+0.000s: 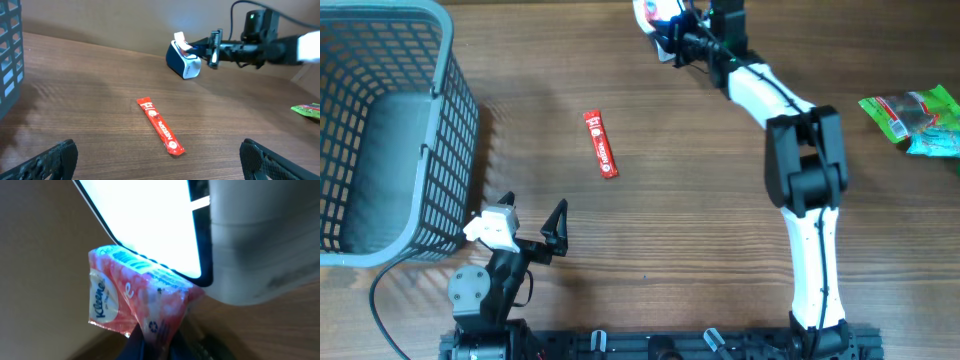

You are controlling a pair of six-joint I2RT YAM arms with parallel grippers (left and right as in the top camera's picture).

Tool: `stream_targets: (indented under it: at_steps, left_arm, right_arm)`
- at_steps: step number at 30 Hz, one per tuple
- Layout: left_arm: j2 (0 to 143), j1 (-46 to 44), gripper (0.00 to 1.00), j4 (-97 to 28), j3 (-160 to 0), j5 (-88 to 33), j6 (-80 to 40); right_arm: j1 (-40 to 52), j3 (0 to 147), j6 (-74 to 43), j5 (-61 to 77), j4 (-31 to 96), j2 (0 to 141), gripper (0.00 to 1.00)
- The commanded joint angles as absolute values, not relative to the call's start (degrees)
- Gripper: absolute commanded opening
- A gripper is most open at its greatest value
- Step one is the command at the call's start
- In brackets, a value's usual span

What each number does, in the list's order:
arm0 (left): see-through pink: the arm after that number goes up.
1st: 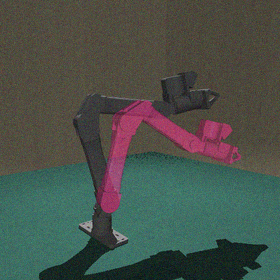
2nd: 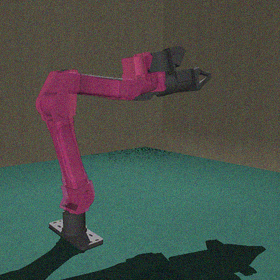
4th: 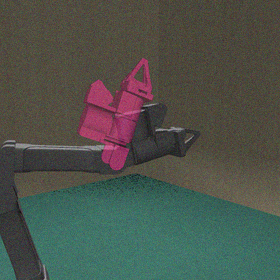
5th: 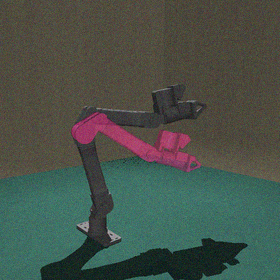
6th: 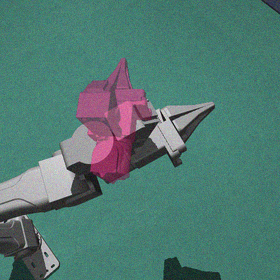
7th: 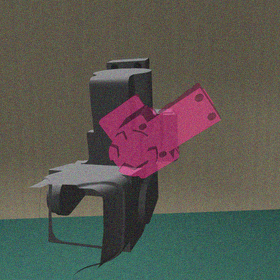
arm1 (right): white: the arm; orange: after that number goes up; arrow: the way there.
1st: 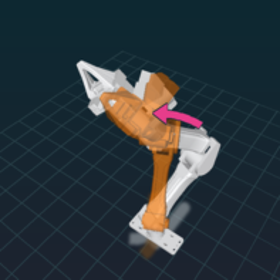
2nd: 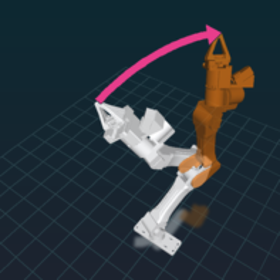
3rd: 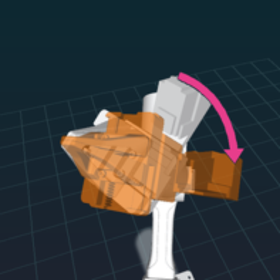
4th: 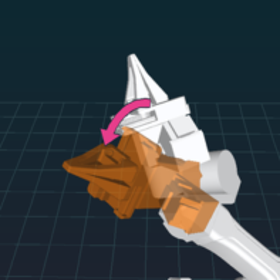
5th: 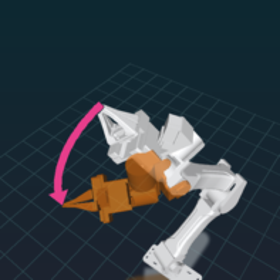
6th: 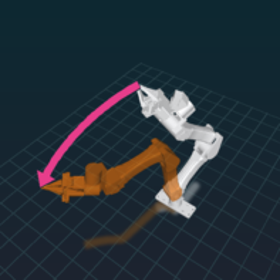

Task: Scan the item barcode
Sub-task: 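Carry the tissue pack right and drop it at the table edge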

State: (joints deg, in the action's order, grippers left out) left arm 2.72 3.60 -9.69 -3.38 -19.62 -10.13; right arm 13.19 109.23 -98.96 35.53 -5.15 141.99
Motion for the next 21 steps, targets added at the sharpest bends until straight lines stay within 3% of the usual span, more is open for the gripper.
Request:
stream_targets:
  at_steps: [1, 5, 10, 13, 21]
  left_arm:
    - [2.48, 3.31, 1.00, -9.72, -3.16, -19.66, -9.23]
    - [2.48, 3.31, 1.00, -9.72, -3.16, -19.66, -9.23]
    - [2.48, 3.31, 1.00, -9.72, -3.16, -19.66, -9.23]
    - [2.48, 3.31, 1.00, -9.72, -3.16, -19.66, -9.23]
    - [2.55, 3.31, 1.00, -9.72, -3.16, -19.66, -9.23]
  right_arm:
    - [10.92, 110.08, -73.84, 20.84, 13.80, 124.88, 0.05]
    - [8.08, 110.08, -60.71, 4.43, 37.19, 111.39, 0.05]
    - [0.62, 110.02, -59.86, -26.06, 63.55, 104.88, 0.05]
    - [-4.73, 107.63, -55.88, -30.09, 67.53, 106.83, 0.04]
    - [-16.56, 90.08, -55.40, -30.41, 63.13, 115.20, 0.04]
